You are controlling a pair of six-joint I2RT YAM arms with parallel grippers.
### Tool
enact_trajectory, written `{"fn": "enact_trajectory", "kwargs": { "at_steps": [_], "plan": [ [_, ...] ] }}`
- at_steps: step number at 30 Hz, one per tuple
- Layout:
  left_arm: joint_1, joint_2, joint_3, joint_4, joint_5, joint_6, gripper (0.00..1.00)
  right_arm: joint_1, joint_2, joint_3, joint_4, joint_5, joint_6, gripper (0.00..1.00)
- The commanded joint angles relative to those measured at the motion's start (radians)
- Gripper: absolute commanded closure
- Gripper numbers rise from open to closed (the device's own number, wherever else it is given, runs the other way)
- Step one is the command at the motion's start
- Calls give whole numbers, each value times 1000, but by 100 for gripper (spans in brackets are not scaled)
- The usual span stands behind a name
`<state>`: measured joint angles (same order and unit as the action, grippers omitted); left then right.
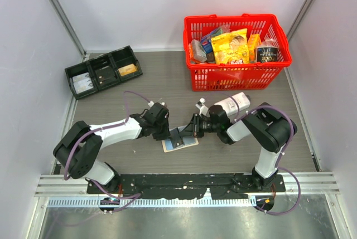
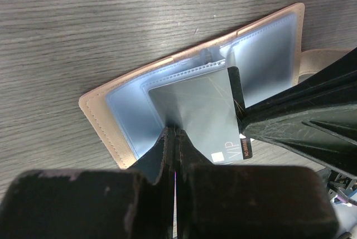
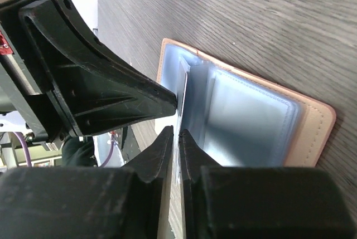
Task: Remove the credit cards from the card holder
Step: Remove the credit card from the card holder.
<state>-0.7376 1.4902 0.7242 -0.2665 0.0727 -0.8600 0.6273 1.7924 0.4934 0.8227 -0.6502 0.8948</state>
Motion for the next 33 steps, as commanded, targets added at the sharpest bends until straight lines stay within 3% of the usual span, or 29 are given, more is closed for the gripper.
{"fn": "enact_trajectory", "kwargs": {
  "at_steps": [1, 8, 9, 16, 24, 25, 28, 33],
  "plan": [
    [-3, 35, 3, -65, -27, 19, 100, -3, 16, -4, 139, -48, 59, 85],
    [-2, 27, 1, -65, -25, 21, 100, -3, 24, 4, 101, -34, 30, 93],
    [-2, 27, 1, -65, -24, 21, 100, -3, 24, 4, 96, -29, 23, 99],
    [-3, 28, -3, -71, -25, 24, 100, -15, -36, 7, -88, 44, -85, 99],
    [-3, 47, 3, -71, -14, 30, 100, -15, -21, 19, -53, 18, -51, 99],
    [-2, 51, 4, -69, -11, 30, 100, -11, -15, 22, -51, 17, -50, 97],
    [-2, 56, 3, -65, -4, 32, 100, 0, 1, 37, -51, 17, -50, 81],
    [-2, 59, 1, -60, 1, 33, 100, 17, 22, 59, -60, 27, -59, 76]
  ]
}}
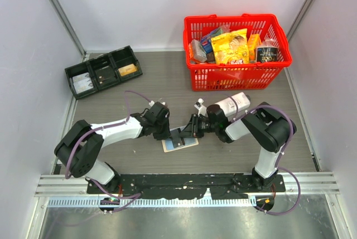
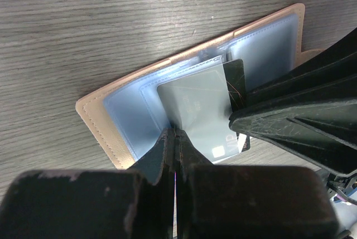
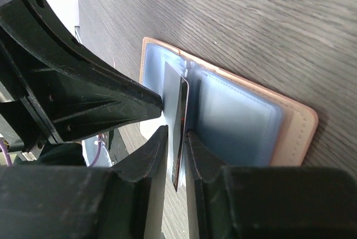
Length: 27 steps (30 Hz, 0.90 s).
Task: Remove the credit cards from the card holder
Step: Remove the credit card from the card holder.
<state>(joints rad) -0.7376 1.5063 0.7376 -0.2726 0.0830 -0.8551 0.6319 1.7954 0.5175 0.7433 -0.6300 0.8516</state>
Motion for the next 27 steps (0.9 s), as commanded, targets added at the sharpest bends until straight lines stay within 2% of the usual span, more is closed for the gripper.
{"fn": "enact_trajectory", "kwargs": {
  "at_steps": [1, 3, 4, 6, 13, 22, 27],
  "plan": [
    [-2, 43, -12, -53, -5, 30, 100, 12, 27, 35, 19, 6, -17, 77],
    [-2, 45, -14, -53, -5, 28, 100, 12, 29, 35, 21, 4, -19, 85],
    [-2, 43, -15, -53, -6, 30, 100, 12, 25, 30, 21, 10, -22, 94],
    [-2, 40, -17, -54, -9, 30, 100, 9, 4, 19, 4, 21, -35, 99],
    [-3, 48, -20, -53, -8, 31, 100, -66, -76, -24, -30, -17, -57, 99],
    [-2, 43, -17, -51, -6, 36, 100, -97, -114, -47, -65, -22, -75, 99],
    [-2, -3, -15, -53, -23, 28, 100, -147, -238, -99, -94, 42, -40, 99]
  ]
}}
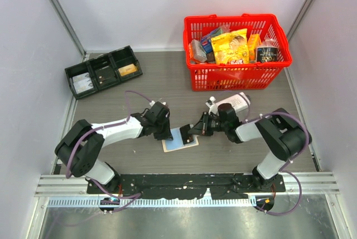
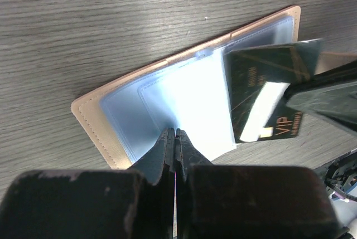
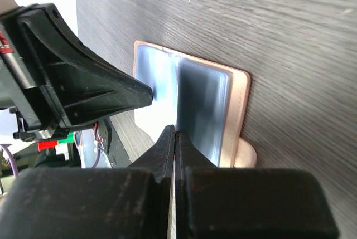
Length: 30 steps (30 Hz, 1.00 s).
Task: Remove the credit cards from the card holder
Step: Remove the credit card from the card holder, then place the credit card in the storage box.
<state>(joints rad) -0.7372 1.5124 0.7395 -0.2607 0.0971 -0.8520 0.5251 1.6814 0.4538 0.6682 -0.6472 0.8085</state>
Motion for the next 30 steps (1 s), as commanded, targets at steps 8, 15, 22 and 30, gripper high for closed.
{"fn": "enact_trajectory", "kwargs": {
  "at_steps": [8, 15, 22, 30],
  "plan": [
    [-4, -167, 1, -8, -79, -15, 76, -48, -474, -66, -164, 210, 27, 99],
    [-19, -348, -29, 170, -132, -82, 8, -8, -680, -89, -96, 379, 138, 99],
    [-45, -512, -189, 585, -157, -205, 5, 81, -743, -106, 5, 526, 241, 99],
    [-136, -479, -241, 817, -174, -245, 18, 173, -710, -95, 132, 595, 290, 99]
  ]
}}
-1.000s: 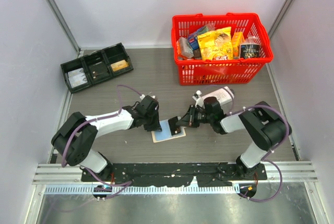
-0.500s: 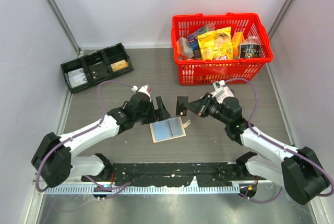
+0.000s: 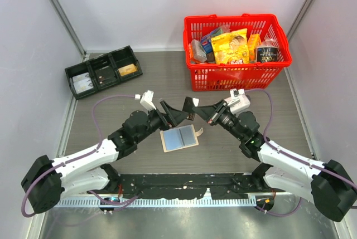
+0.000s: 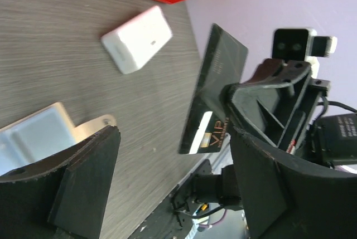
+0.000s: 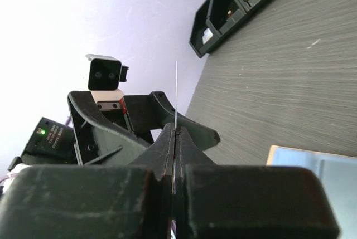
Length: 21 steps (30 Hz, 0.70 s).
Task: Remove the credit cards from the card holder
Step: Place the credit card in the storage box.
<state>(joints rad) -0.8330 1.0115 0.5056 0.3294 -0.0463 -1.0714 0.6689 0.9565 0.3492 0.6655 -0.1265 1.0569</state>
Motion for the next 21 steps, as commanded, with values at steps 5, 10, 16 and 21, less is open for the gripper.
{"fn": "enact_trajectory", "kwargs": {
  "at_steps": [5, 10, 16, 21],
  "plan": [
    [-63, 42, -30, 341, -46, -32, 45, 37, 28, 8, 166, 71, 69, 99],
    [-63, 48, -64, 427, -49, -45, 76, 37, 30, -1, 171, 64, 81, 99],
    [-61, 26, -108, 468, -76, -36, 100, 35, 18, 0, 128, 34, 46, 80],
    [-55, -56, -95, 260, -73, 85, 100, -14, -65, 88, -146, 5, -148, 36]
  ]
}}
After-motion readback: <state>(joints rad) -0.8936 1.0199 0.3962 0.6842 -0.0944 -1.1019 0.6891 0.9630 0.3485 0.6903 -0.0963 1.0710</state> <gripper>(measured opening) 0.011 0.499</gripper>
